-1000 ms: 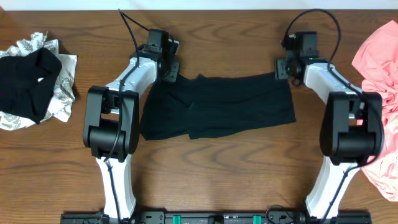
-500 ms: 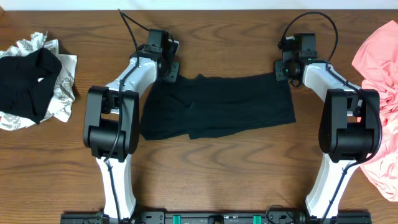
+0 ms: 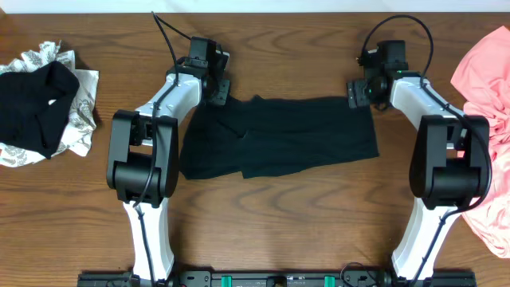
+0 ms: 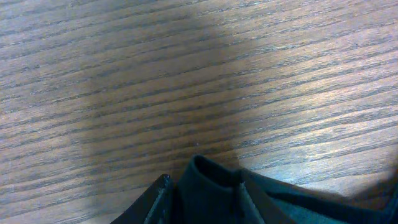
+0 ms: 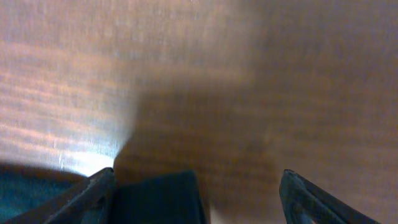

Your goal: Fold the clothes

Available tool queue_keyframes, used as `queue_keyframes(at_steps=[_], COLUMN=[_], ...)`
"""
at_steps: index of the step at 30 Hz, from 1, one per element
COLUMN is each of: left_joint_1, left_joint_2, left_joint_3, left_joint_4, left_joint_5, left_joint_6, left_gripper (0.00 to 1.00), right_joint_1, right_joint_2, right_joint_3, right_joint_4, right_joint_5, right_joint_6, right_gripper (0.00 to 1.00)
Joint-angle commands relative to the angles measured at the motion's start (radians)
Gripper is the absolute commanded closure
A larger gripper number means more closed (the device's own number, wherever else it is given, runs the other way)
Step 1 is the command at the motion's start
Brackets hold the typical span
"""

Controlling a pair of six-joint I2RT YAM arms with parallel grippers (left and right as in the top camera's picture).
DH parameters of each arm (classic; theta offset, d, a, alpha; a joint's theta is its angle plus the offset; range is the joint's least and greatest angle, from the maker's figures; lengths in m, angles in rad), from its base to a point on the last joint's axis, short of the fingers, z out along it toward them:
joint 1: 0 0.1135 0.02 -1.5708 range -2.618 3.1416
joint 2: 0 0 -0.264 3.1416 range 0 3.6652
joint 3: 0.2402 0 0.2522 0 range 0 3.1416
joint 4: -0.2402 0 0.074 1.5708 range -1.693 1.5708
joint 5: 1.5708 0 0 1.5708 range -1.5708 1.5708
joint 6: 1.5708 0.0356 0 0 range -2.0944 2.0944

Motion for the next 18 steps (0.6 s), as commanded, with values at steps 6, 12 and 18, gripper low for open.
queue_keyframes(at_steps=[6, 12, 18], left_joint_1=[0.005, 0.005, 0.005], left_joint_2=[0.050, 0.050, 0.050], left_joint_3=[-0.007, -0.007, -0.007], left_joint_4=[-0.013, -0.021, -0.021], left_joint_5=[-0.012, -0.012, -0.013], left_joint_6=[0.006, 0.006, 0.006], left_gripper=[0.65, 0.66, 0.65], right_joint_1=[-0.001, -0.001, 0.000], right_joint_2=[-0.067, -0.079, -0.084], right_joint_3=[0.021, 0.033, 0.060], right_joint_4=[-0.056, -0.055, -0.065], right_joint_5=[-0.057, -0.079, -0.078], right_joint_6=[-0.018, 0.016, 0.015], right_gripper=[0.17, 0.15, 0.20])
